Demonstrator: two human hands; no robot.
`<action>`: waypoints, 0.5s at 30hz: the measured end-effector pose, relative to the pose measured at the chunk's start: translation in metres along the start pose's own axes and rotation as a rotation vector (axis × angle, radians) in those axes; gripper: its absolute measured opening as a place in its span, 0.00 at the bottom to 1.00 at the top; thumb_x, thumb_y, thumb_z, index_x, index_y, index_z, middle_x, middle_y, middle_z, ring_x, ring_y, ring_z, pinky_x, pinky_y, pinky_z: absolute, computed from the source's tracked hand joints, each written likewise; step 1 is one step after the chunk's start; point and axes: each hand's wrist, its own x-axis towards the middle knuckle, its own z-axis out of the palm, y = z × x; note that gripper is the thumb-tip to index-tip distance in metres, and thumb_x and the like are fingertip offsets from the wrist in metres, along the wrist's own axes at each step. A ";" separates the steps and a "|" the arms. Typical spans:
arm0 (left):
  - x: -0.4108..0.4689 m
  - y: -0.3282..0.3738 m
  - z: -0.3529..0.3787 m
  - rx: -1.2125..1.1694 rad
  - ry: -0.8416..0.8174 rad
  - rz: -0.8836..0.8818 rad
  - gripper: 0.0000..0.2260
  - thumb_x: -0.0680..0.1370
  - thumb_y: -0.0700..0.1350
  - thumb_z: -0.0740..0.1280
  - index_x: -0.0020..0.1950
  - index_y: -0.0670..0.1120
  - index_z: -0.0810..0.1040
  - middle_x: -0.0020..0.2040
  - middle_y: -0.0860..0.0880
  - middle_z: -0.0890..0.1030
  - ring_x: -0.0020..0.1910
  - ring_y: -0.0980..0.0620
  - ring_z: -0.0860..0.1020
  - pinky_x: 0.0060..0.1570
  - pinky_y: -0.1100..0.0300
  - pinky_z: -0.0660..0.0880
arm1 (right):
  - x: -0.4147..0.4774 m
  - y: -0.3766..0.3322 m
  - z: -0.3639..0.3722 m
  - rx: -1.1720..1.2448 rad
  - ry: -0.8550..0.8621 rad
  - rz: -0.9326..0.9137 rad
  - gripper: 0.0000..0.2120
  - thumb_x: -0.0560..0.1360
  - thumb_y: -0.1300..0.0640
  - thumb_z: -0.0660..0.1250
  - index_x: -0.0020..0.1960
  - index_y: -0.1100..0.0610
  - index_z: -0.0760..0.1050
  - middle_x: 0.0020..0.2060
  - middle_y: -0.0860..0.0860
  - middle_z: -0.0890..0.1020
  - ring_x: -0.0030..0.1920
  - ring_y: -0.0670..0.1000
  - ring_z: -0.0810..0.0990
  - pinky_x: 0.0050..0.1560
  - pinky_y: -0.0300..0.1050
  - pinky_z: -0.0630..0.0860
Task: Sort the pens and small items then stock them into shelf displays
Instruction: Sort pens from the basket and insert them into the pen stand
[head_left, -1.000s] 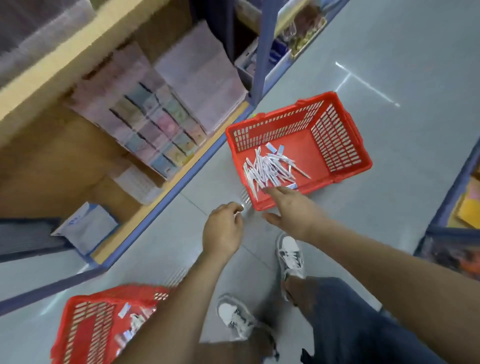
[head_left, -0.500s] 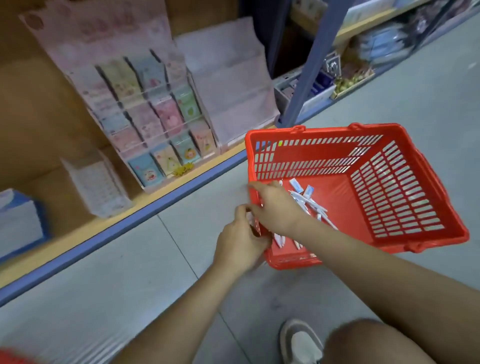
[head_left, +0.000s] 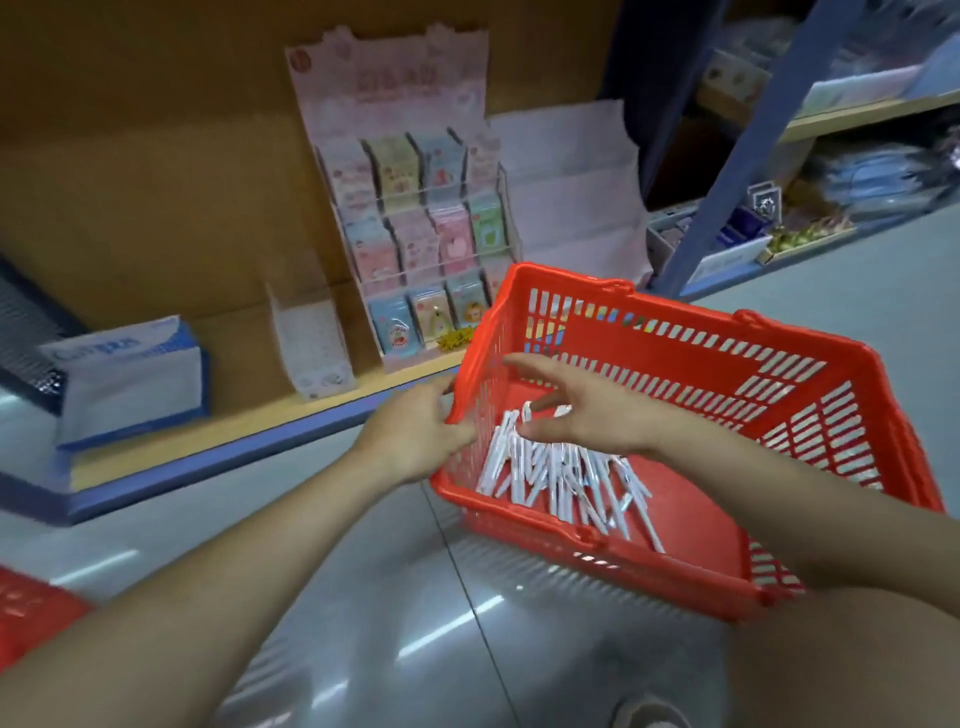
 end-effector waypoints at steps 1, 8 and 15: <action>-0.003 -0.009 -0.007 0.047 0.048 0.008 0.19 0.74 0.47 0.66 0.64 0.56 0.73 0.31 0.50 0.76 0.33 0.52 0.76 0.29 0.59 0.64 | -0.001 -0.006 0.002 -0.027 -0.017 -0.025 0.37 0.73 0.61 0.73 0.75 0.48 0.59 0.72 0.48 0.66 0.59 0.48 0.76 0.51 0.31 0.74; -0.012 -0.043 -0.031 0.139 0.050 -0.069 0.15 0.82 0.50 0.56 0.68 0.57 0.70 0.48 0.48 0.83 0.42 0.44 0.83 0.41 0.55 0.79 | -0.006 -0.024 0.036 -0.172 -0.340 -0.081 0.37 0.68 0.53 0.77 0.73 0.50 0.65 0.62 0.45 0.76 0.52 0.46 0.81 0.48 0.31 0.76; -0.023 -0.039 -0.024 -0.225 0.090 -0.220 0.12 0.82 0.44 0.59 0.65 0.48 0.73 0.49 0.43 0.82 0.41 0.46 0.83 0.36 0.52 0.82 | 0.007 -0.017 0.070 -0.195 -0.255 -0.198 0.22 0.71 0.56 0.75 0.63 0.52 0.77 0.47 0.45 0.82 0.37 0.45 0.80 0.43 0.35 0.76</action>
